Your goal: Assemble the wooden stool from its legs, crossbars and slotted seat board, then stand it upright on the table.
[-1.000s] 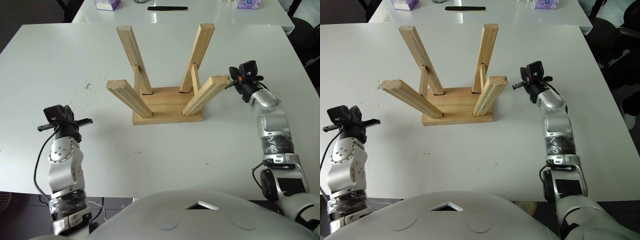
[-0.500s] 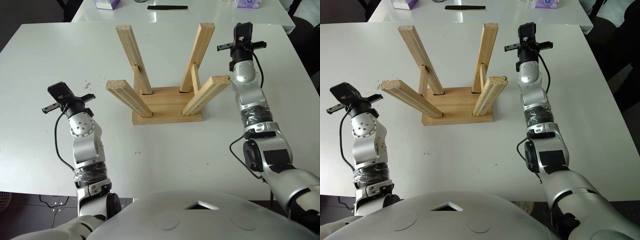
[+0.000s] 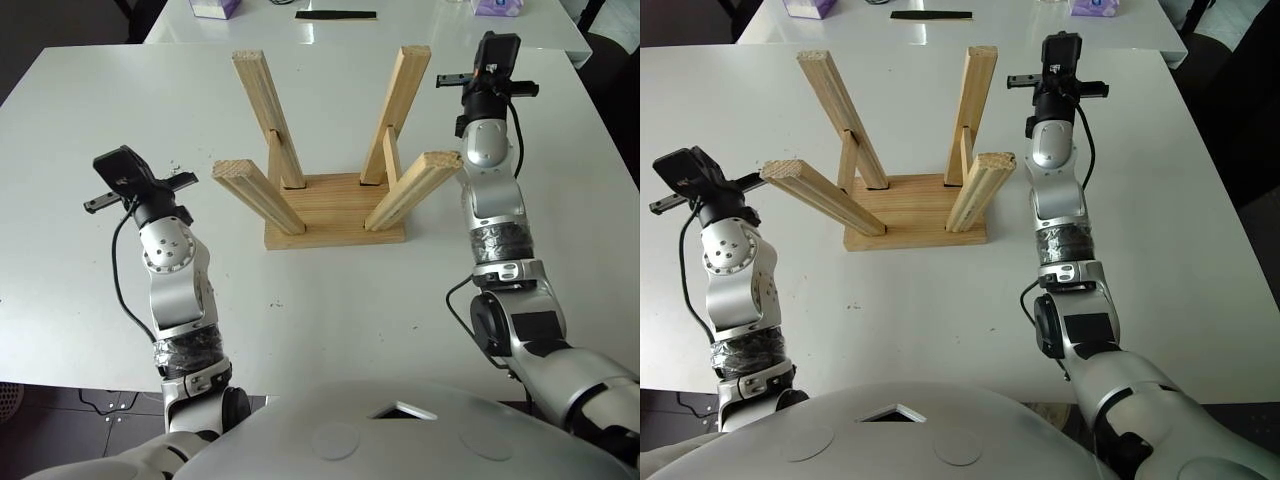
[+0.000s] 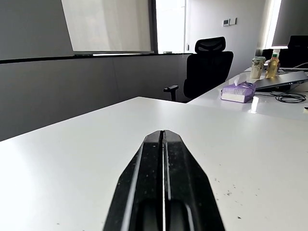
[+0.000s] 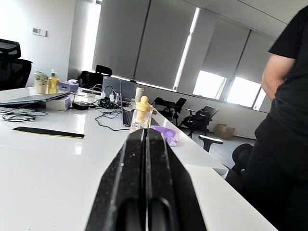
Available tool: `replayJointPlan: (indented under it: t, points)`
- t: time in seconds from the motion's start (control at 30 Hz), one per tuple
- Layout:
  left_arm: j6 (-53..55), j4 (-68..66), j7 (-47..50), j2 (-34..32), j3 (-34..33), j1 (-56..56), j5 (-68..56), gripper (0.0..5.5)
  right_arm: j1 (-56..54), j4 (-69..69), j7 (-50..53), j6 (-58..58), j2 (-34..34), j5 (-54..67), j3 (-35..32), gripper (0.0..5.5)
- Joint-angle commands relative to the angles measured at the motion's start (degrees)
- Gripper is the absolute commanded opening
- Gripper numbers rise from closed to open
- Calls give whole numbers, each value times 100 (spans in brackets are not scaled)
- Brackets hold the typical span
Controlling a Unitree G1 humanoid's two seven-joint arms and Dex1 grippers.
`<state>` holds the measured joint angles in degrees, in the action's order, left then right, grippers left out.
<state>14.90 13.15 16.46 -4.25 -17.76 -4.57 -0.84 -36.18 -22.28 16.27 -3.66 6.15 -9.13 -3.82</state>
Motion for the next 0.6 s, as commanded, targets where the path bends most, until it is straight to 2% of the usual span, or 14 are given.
replayJointPlan:
  t: [0.03, 0.17, 0.3, 0.43, 0.6]
  points:
    - [239, -95, -154, 13, 64, -186, -117, 3, -103, -142, 255, -345, -23, -134, -33, 0]
    - [14, -140, -205, 65, 194, -144, 13, 3, -185, -124, 69, -82, 122, -366, 256, 0]
    - [-175, -245, -55, 239, 149, -312, -92, 3, -260, -202, -62, -61, 215, -263, 172, 0]
    - [-354, -767, 42, 261, 106, -759, -114, 3, -624, -926, 170, -12, 248, -147, -89, 0]
    - [-722, -1110, 82, 332, 142, -1029, -111, 3, -854, -1211, 216, 181, 228, -241, 21, 0]
